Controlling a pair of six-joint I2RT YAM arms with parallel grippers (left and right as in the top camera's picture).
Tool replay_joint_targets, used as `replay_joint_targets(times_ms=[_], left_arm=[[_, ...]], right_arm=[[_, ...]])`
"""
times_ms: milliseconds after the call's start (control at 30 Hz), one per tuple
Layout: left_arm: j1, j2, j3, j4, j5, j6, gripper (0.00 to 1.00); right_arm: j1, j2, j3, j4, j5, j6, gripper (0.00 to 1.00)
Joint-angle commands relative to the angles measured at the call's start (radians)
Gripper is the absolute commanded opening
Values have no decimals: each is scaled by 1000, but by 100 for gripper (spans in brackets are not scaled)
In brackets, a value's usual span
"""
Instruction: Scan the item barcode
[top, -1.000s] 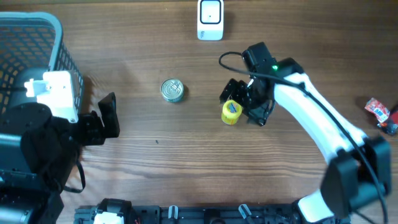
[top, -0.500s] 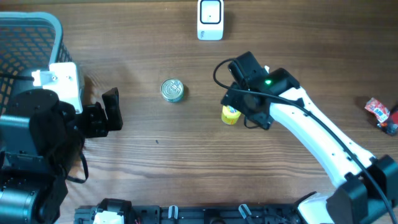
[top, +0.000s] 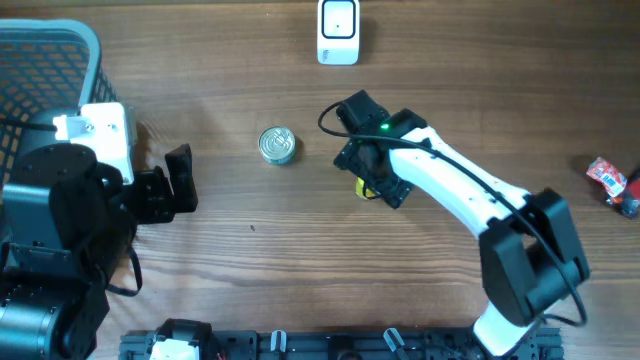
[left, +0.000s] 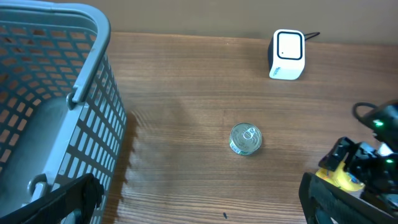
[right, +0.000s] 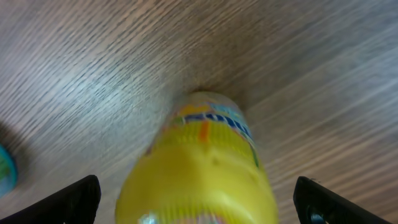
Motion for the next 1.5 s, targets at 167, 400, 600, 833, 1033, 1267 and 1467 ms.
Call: replay_joint_targets(times_ms=[167,400,600,833,1033,1267,1467], left_arm=[[-2,-2,1,-9,-14,-16,100],[-2,-2,1,-18,-13,-16,100],[-2,-2,1,-22,-13,-16,100],[-2,0,1,-25,-13,-16,100],[-2,0,1,-25,-13,-16,100],[-2,0,1,-28,-13,-16,100],[-2,0,1,-28,-13,-16,100]], right_arm=[[-5,77,3,36,10,59,100],[-21,77,3,63,16,111,82],[-28,77,3,50,-3,103,70],[-28,77,3,46,-72,29,66],[-28,77,3,39,-116,2,79],[-28,77,3,39,-111,3,51],[-30,77,3,31,-130,-39,49]])
